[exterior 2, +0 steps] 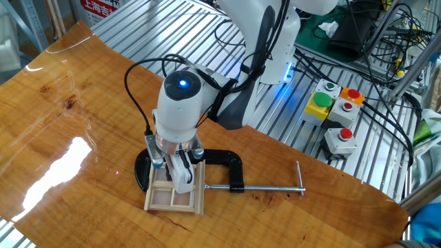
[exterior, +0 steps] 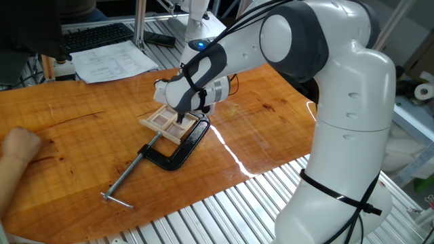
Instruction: Open a sliding window
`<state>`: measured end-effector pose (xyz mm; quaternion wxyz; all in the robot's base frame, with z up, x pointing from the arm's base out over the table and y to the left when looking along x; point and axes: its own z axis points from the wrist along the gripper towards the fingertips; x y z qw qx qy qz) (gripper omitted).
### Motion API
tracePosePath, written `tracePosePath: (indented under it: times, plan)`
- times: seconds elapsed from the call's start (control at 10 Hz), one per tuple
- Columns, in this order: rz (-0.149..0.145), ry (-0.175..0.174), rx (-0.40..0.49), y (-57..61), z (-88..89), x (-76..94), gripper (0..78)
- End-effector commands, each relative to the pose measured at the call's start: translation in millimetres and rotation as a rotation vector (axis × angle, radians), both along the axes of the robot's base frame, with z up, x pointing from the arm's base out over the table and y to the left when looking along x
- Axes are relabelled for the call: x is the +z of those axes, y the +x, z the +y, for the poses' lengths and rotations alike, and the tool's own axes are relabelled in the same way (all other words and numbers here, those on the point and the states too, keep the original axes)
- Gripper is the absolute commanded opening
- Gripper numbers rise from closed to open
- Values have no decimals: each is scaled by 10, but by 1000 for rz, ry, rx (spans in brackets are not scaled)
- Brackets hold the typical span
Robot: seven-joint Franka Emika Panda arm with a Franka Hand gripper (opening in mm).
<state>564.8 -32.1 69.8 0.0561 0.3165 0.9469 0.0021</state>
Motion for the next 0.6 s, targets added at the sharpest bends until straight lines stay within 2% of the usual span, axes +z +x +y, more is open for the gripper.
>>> tracePosePath:
  times: [0.1, 0.6]
  plan:
    - [-6, -5, 1, 13, 7, -9, 0]
    - [-18, -17, -3, 17, 6, -12, 0]
